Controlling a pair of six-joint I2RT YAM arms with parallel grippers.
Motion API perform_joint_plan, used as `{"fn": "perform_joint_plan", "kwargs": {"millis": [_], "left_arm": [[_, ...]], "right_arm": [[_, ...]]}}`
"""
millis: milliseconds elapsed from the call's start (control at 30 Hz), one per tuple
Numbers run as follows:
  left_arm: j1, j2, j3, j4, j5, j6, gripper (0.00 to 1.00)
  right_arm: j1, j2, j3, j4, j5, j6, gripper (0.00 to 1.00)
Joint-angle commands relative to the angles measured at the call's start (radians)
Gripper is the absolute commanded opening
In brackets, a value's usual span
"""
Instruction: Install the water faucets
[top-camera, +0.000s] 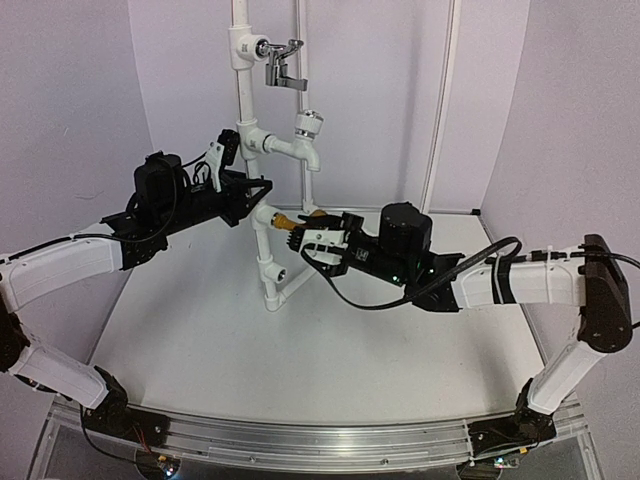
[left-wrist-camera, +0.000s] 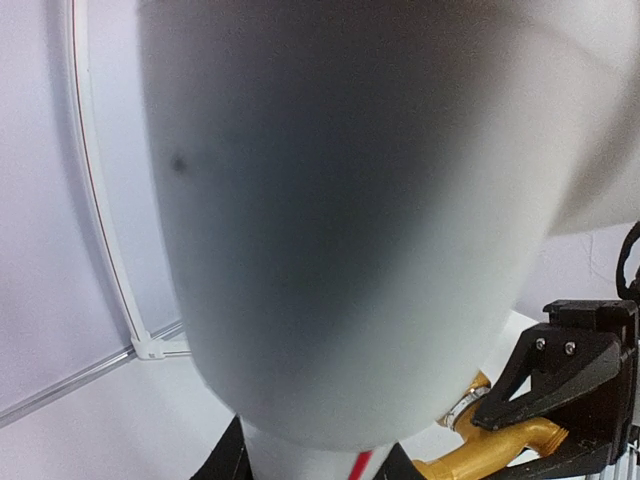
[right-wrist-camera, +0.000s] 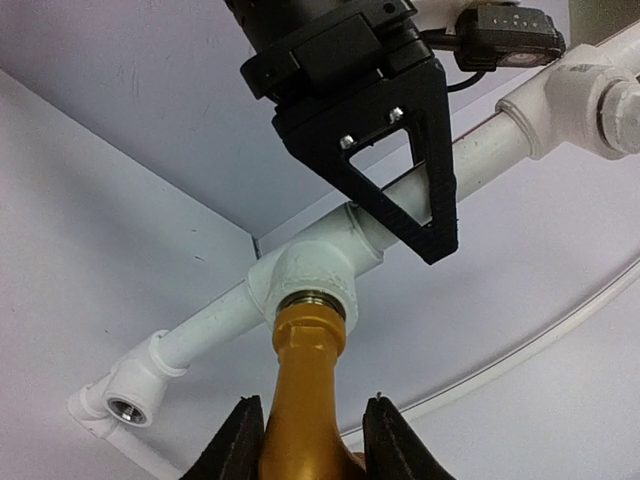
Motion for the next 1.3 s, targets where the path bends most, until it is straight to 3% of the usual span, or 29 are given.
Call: {"fn": "perform_joint_plan", "kwargs": {"millis": [0,133,367,700,800,900,1000,1167,1267], "left_arm": [[-0.022,0.023,-0.034,-0.218,0.109,-0.152,0.0],[-0.021,0.03,-0.032,-0.218,0.111,-0.153,0.0],[-0.021,0.032,-0.031,-0.218,0.111,-0.154,0.0],[-0.022,0.032,-0.031,-0.219,0.116,-0.158,0.0],[-0.021,0.032,-0.03,-0.219,0.123,-0.16,0.0],[-0.021,0.031,-0.031,-0.219,0.121,-0.16,0.0],[-0.021,0.028,-0.031,-0.219,0.115,-0.158,0.0],[-0.021,0.023,-0.034,-0.22,0.11,-0.155,0.0],[-0.021,0.025,-0.034,-0.22,0.109,-0.154,0.0]], "right_arm": [[-0.001,0.029,0.03,0.037,0.087,0.275,0.28],[-0.001,0.042,0.037,0.05,0.176,0.504,0.16],[-0.012,0.049,0.031,0.055,0.278,1.059,0.02],[-0.144,0.047,-0.085,0.041,0.138,2.334,0.0],[-0.191,0.079,-0.102,0.127,0.013,2.564,0.0],[-0.202,0.091,-0.074,0.223,-0.04,2.528,0.04],[-0.202,0.068,-0.029,0.204,-0.048,2.361,0.31],[-0.202,-0.02,0.009,-0.003,-0.011,1.873,0.74],[-0.202,-0.107,-0.018,-0.085,0.035,1.587,0.85]]}}
